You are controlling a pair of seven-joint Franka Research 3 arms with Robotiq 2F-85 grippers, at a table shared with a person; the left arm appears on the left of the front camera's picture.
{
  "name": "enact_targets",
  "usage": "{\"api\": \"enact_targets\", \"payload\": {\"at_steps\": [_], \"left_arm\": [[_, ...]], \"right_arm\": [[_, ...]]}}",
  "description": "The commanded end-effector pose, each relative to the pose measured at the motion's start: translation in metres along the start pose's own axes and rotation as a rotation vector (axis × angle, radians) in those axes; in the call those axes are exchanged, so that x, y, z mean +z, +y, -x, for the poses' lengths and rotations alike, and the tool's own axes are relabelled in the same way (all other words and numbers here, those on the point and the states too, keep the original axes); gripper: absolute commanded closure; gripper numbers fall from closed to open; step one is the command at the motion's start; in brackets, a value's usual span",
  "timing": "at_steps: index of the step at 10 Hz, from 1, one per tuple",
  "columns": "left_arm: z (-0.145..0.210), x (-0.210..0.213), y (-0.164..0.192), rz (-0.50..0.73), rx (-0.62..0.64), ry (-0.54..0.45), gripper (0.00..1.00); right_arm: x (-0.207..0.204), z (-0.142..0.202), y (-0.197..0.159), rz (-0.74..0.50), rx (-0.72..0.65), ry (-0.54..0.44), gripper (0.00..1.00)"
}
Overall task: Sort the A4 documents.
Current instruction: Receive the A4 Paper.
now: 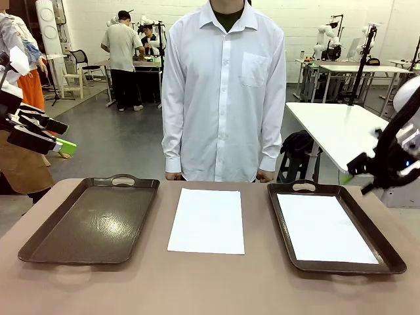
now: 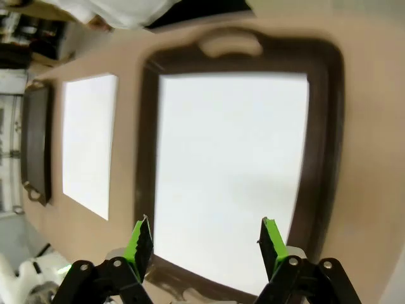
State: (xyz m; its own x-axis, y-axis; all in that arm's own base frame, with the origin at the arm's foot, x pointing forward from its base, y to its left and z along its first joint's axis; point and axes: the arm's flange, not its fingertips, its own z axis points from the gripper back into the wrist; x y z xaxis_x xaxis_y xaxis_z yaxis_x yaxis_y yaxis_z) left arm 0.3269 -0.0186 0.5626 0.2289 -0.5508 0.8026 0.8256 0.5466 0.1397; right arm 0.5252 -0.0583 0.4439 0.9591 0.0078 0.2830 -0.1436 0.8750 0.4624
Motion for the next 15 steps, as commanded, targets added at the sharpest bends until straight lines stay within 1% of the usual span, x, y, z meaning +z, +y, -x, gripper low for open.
{"api": "enact_targets", "payload": {"at_steps": [1,2,3,4,6,7,10,15], "left_arm": [[0.001,-0.002,0.002,0.006,-0.006,-0.007,0.0],[0.001,-0.002,0.002,0.006,-0.006,-0.007,0.0],[0.001,-0.002,0.002,0.006,-0.006,-0.007,0.0],[0.001,-0.002,0.002,0.006,-0.006,-0.007,0.0],[0.001,-0.002,0.002,0.006,-0.006,-0.007,0.0],[0.001,-0.002,0.002,0.006,-0.006,-0.007,0.0],[0.001,-0.002,0.002,0.006,-0.006,-0.007,0.0],[0.001,-0.002,0.002,0.006,-0.006,-0.007,0.0]], "right_arm": [[0.034,0.014,0.038,-0.098,0.238,-0.116,0.11],[0.052,0.016,0.053,-0.142,0.341,-0.151,0.11],[0.069,0.02,0.069,-0.15,0.437,-0.171,0.11],[0.089,0.028,0.084,-0.175,0.562,-0.182,0.11],[0.109,0.048,0.098,-0.225,0.861,-0.187,0.11],[0.111,0.057,0.1,-0.256,0.928,-0.203,0.11],[0.115,0.084,0.105,-0.27,0.944,-0.242,0.11],[0.114,0.086,0.102,-0.254,0.937,-0.245,0.11]]}}
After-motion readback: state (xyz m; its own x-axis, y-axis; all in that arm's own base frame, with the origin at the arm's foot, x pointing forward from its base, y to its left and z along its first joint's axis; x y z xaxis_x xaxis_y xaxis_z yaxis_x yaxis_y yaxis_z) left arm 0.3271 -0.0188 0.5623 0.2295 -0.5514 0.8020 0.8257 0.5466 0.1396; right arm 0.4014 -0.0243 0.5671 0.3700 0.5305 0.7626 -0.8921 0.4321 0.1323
